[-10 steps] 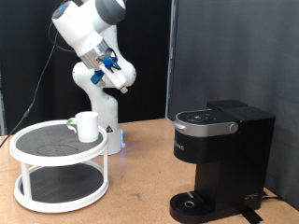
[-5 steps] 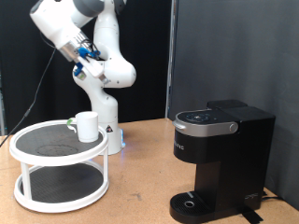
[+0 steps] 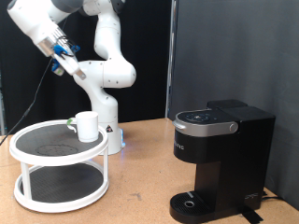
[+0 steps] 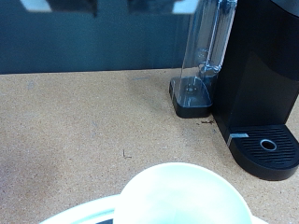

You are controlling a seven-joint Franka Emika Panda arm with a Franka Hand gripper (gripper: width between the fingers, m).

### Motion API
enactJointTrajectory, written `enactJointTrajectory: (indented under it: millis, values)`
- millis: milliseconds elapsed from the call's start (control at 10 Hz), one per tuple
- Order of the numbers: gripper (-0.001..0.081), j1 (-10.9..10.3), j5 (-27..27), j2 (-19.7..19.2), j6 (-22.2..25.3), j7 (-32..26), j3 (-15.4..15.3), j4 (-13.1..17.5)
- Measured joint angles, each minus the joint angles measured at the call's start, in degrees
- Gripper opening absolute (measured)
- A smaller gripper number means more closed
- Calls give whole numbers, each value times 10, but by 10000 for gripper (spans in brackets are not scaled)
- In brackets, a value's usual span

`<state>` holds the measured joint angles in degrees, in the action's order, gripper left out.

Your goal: Make a cup of coffee with the keurig machine

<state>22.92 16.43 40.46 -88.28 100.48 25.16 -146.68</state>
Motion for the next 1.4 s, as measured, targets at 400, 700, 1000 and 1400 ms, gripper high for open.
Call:
enactJointTrajectory:
  millis: [400,700,1000,1400]
  values:
    - [0,1,-1,0,-4,-17,13,0]
    - [0,4,-2,-12,-59,-25,45,4]
    - [0,-3,3,-57,-72,-36,61,24]
    - [91,-9,-2,-108,-137,-58,55,8]
